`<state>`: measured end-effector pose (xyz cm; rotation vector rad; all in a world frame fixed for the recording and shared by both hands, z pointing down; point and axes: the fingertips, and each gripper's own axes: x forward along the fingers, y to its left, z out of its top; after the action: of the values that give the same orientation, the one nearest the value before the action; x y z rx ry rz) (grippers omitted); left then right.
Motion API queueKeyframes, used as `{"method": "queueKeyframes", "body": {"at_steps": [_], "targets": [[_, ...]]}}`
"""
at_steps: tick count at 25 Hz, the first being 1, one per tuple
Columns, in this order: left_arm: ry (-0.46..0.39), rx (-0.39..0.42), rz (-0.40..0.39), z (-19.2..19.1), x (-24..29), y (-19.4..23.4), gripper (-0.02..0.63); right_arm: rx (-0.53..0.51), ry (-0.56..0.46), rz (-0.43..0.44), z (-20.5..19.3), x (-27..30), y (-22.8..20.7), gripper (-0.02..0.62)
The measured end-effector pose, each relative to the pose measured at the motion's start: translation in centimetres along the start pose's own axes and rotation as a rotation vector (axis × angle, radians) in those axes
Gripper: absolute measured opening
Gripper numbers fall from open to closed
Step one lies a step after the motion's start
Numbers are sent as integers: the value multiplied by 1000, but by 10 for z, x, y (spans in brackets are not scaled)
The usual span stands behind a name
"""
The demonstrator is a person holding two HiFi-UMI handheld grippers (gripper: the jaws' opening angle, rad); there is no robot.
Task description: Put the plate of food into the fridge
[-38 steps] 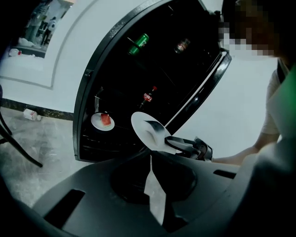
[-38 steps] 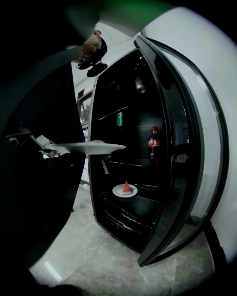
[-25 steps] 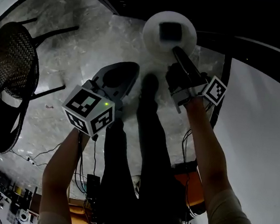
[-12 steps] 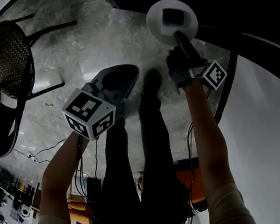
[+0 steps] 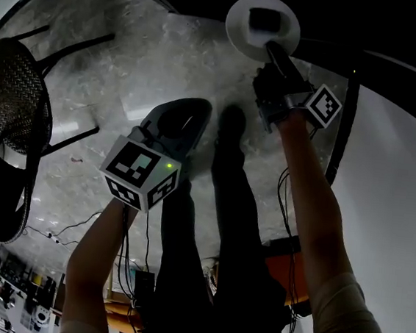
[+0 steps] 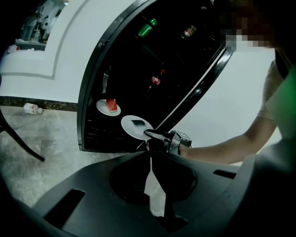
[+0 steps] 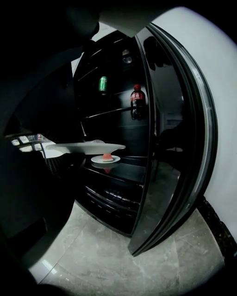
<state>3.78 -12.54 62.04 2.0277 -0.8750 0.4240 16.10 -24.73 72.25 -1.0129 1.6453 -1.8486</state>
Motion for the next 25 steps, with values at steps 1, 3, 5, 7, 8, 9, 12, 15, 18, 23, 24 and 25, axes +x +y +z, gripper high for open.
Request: {"method": "queueKeyframes", "body": {"at_steps": [1, 3, 5, 7, 8, 9, 12, 15, 18, 23, 24, 25], "targets": [[1, -3, -2, 0, 2, 1, 17, 2, -9, -4, 2, 2, -3, 32], [1, -10, -1, -2, 4, 6, 17, 8, -25, -10, 5, 8, -10, 32], [3, -16, -1, -6, 6, 10, 17, 14, -41, -9, 7, 13, -14, 32], [12, -20, -1, -11, 5, 12, 17, 19, -57, -2, 7, 15, -16, 32], [18, -17, 0, -15, 4, 12, 17, 23, -64, 1, 7, 15, -17, 32], [25, -11, 1, -17, 4, 11, 17, 29, -70, 2, 6, 15, -19, 32], [35, 24, 0, -20, 7, 7, 17, 45, -90, -7, 8, 14, -28, 32], [39, 40, -7, -19, 11, 6, 17, 55, -115, -8, 13, 16, -35, 32], [42, 47, -13, -20, 16, 7, 17, 57, -126, -12, 15, 17, -40, 32], [36, 70, -36, -17, 25, 4, 17, 68, -172, -22, 22, 20, -48, 32], [32, 76, -38, -16, 26, 4, 17, 71, -184, -23, 23, 21, -50, 32], [30, 78, -38, -17, 28, 4, 17, 73, -196, -26, 24, 22, -52, 32]]}}
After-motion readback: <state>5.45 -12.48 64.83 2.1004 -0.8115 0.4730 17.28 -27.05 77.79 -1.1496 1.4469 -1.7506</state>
